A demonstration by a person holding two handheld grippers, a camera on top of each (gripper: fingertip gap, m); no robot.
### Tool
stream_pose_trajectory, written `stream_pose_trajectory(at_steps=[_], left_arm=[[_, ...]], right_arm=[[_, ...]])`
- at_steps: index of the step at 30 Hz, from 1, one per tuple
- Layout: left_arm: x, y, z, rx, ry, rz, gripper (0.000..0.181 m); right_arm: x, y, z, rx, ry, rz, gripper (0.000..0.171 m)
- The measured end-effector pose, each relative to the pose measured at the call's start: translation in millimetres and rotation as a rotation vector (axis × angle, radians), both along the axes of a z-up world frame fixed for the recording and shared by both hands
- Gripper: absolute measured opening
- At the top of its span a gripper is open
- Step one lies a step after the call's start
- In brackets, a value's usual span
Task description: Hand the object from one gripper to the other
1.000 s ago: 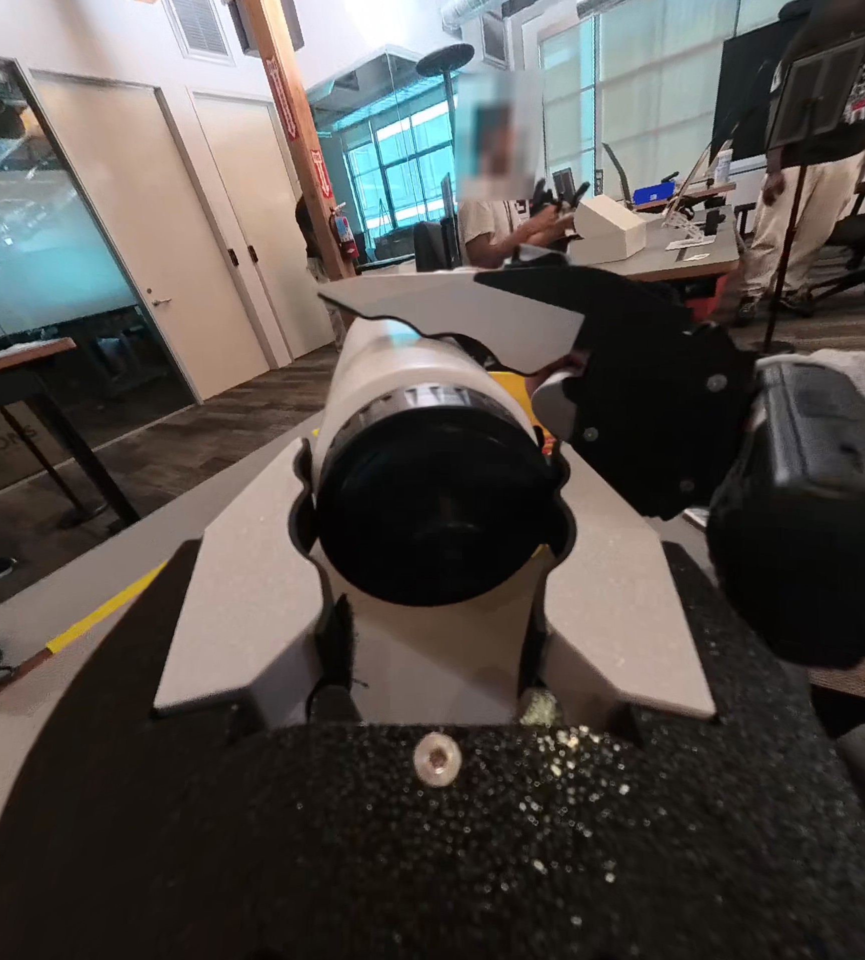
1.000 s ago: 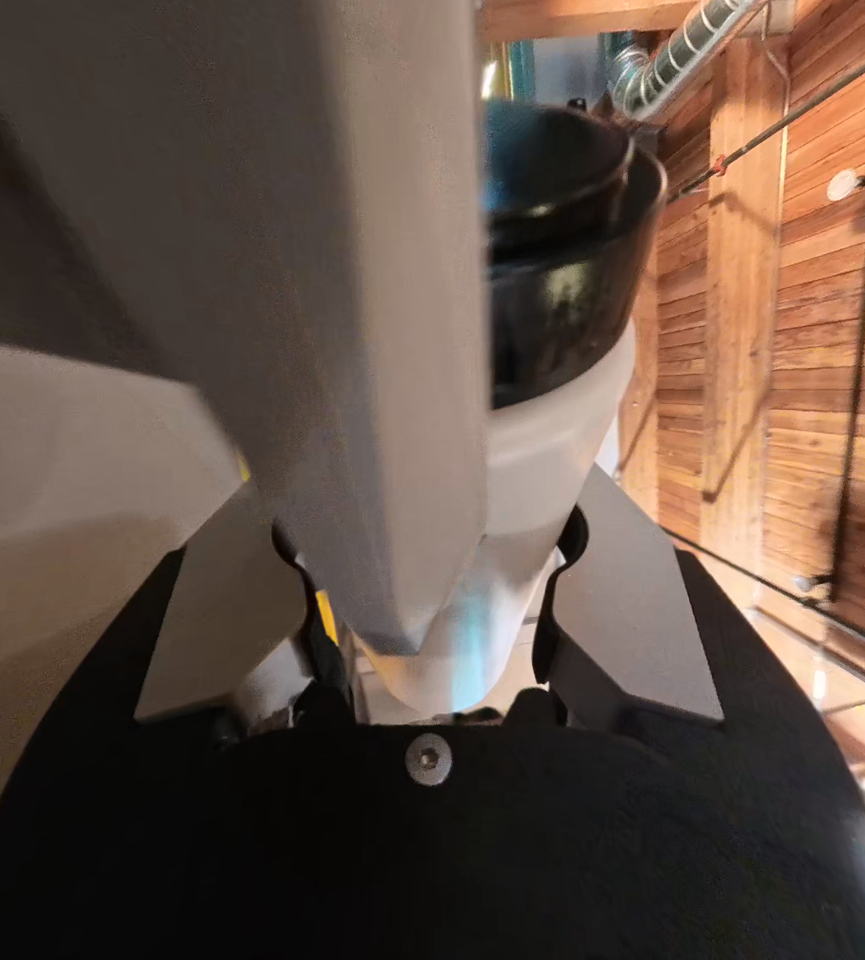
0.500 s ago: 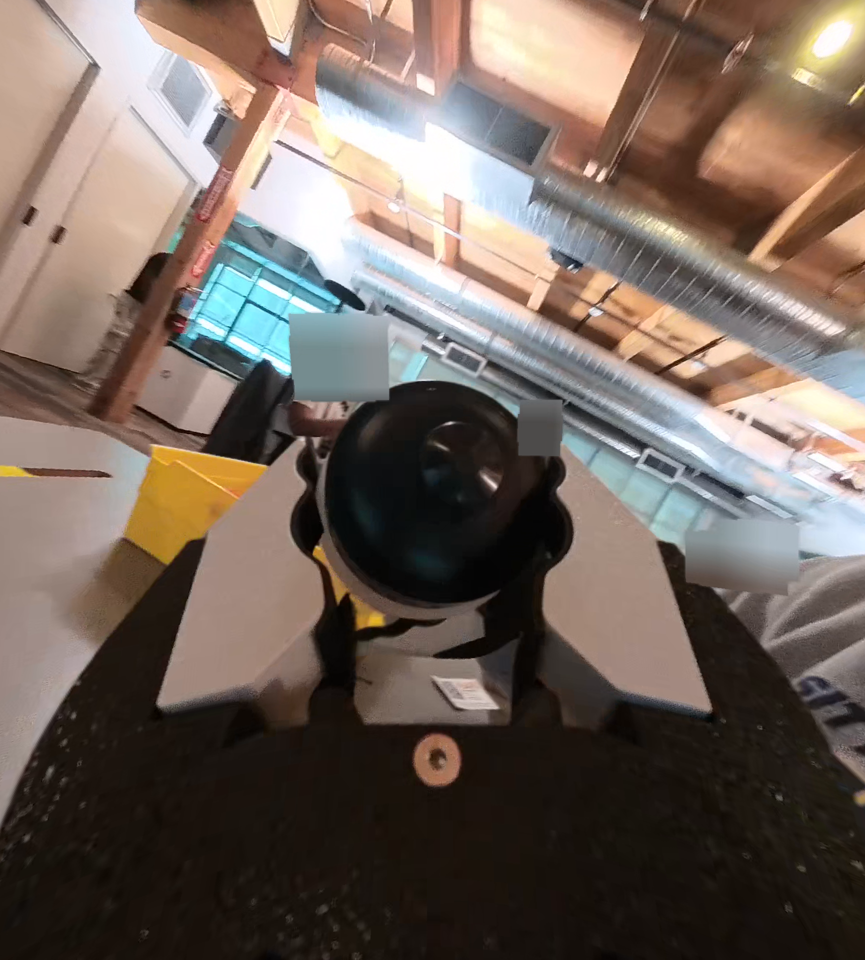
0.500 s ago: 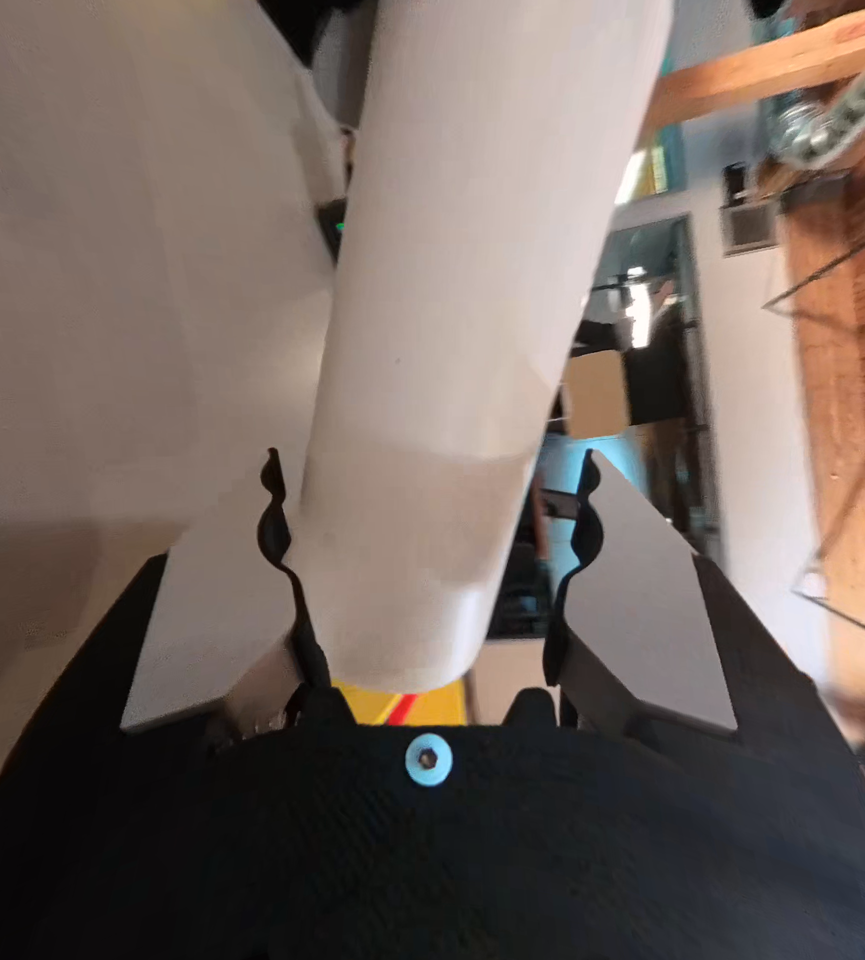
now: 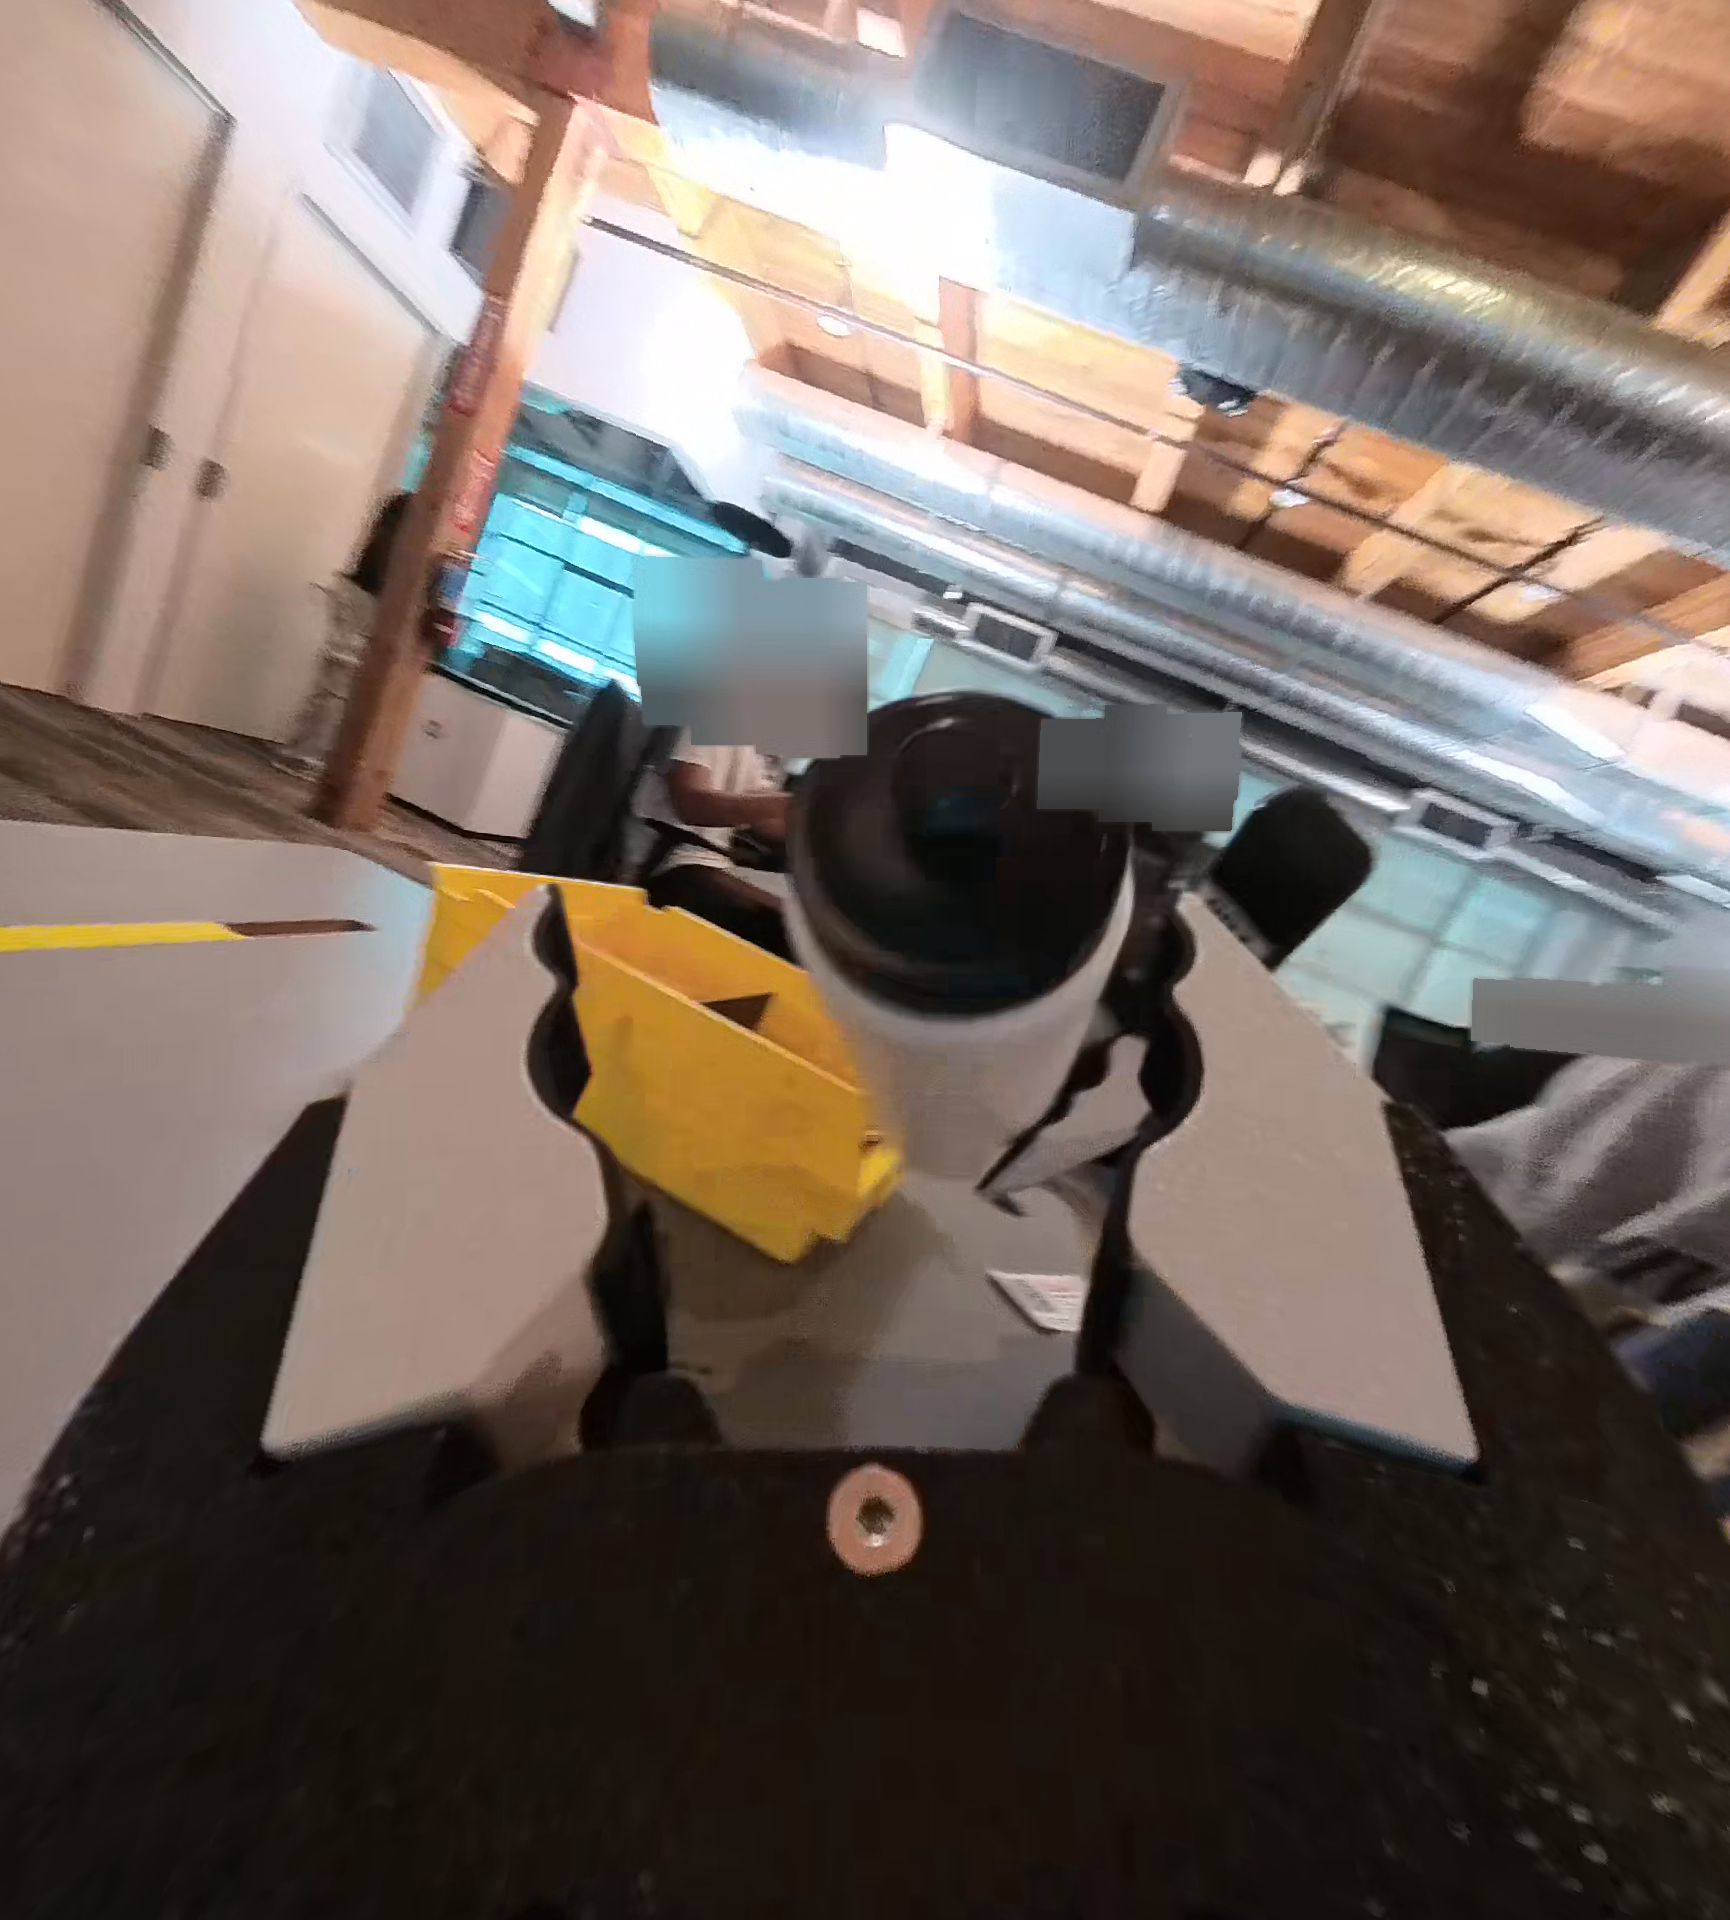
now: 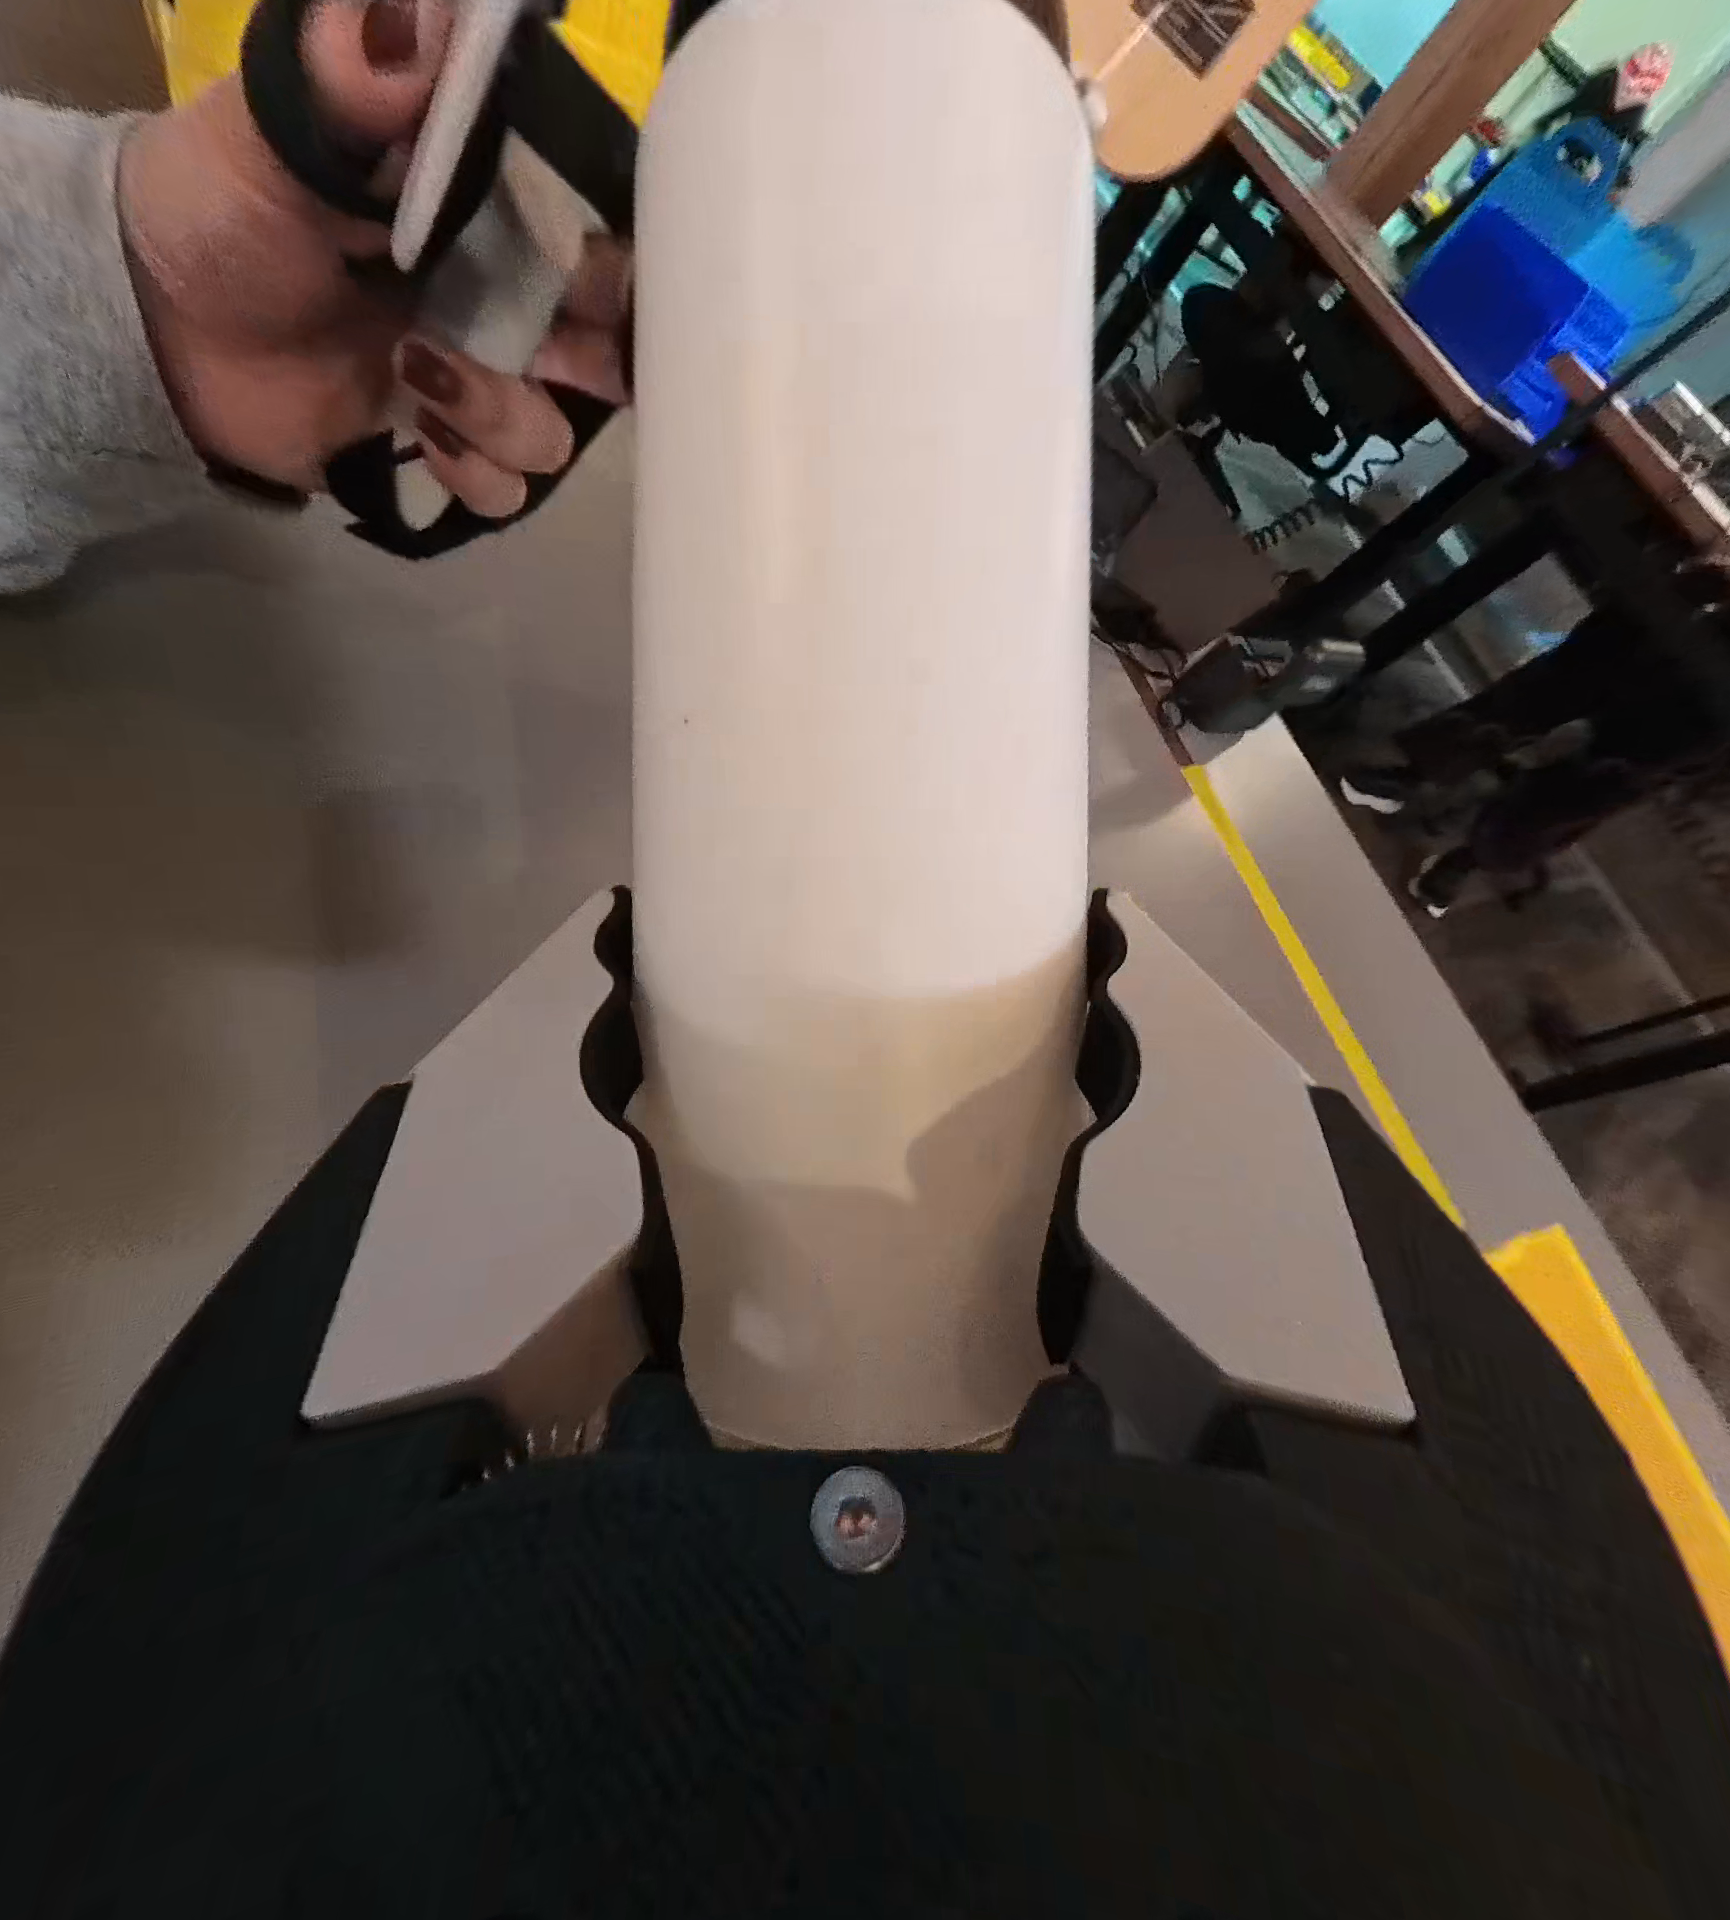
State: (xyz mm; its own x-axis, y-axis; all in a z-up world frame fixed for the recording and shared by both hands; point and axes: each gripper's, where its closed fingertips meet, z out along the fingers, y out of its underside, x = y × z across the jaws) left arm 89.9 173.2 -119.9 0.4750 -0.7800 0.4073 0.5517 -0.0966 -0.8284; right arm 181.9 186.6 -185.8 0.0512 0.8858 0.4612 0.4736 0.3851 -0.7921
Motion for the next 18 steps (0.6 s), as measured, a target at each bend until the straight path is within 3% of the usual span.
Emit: stream_pose_trajectory(at_steps=[7,11,18], left_arm=[[-61.4,30.1,-57.4,0.013,0.269,0.499,0.109],[-65.1,33.9,-64.4,0.000,0.294,0.516,0.104],[-59.8,38.3,-76.7,-0.044,0.314,0.496,0.102]], right_arm=[[97.0,80.5,46.8,-0.164,0.050,-0.192,0.085],[165.2,138.2,46.8,-0.106,-0.136,-0.304,0.085],[218.3,173.4,5.0,-0.085,-0.509,-0.258,0.085]])
